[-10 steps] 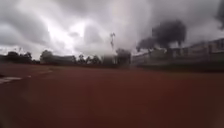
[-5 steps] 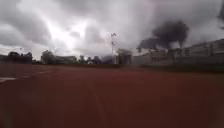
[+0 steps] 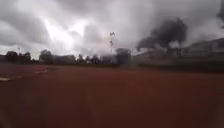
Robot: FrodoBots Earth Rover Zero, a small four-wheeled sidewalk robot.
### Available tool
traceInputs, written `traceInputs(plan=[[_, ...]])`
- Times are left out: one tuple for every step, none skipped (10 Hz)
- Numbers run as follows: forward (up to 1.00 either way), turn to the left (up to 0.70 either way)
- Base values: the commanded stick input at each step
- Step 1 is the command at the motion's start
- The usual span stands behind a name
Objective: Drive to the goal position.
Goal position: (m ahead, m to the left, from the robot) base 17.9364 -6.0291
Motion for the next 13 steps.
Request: traceInputs(plan=[[0.70, -0.35], [0.70, -0.35], [0.70, -0.35], [0.70, -0.35], [0.70, -0.35], [0.70, -0.35], [0.70, -0.35], [0.70, -0.35], [0.70, -0.35], [0.70, -0.35], [0.70, -0.35], [0.70, -0.35], [0.70, -0.35]])
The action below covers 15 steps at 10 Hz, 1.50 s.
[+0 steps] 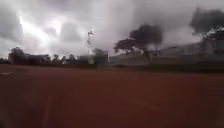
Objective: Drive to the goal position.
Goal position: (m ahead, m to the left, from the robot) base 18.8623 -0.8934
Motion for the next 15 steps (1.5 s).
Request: traceInputs(plan=[[0.70, -0.35], [0.85, -0.34], [0.85, -0.34], [1.00, -0.40], [1.00, -0.40], [1.00, -0.40], [1.00, -0.40], [1.00, -0.40], [1.00, -0.40], [1.00, -0.40], [1.00, -0.40], [1.00, -0.40], [1.00, -0.40], [1.00, -0.40], [1.00, -0.35]])
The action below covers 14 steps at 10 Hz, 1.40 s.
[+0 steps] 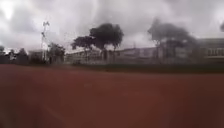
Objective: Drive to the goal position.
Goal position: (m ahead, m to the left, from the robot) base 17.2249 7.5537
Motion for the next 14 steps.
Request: traceInputs(plan=[[1.00, -0.16], [1.00, 0.00], [1.00, 0.00], [1.00, 0.00], [1.00, 0.00], [1.00, 0.00], [1.00, 0.00], [1.00, 0.00], [1.00, 0.40], [1.00, 0.40], [1.00, 0.40], [1.00, 0.40], [1.00, 0.40], [1.00, 0.40]])
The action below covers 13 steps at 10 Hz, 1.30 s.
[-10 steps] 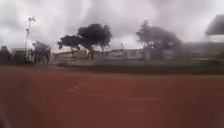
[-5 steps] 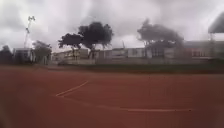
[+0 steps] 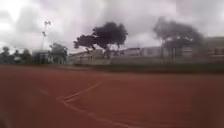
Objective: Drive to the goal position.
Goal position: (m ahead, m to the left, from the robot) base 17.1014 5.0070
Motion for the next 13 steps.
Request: traceInputs(plan=[[1.00, 0.40], [1.00, 0.40], [1.00, 0.40], [1.00, 0.40], [1.00, 0.40], [1.00, 0.40], [1.00, 0.40], [1.00, 0.40], [1.00, 0.40], [1.00, 0.40], [1.00, 0.40], [1.00, 0.00], [1.00, 0.00]])
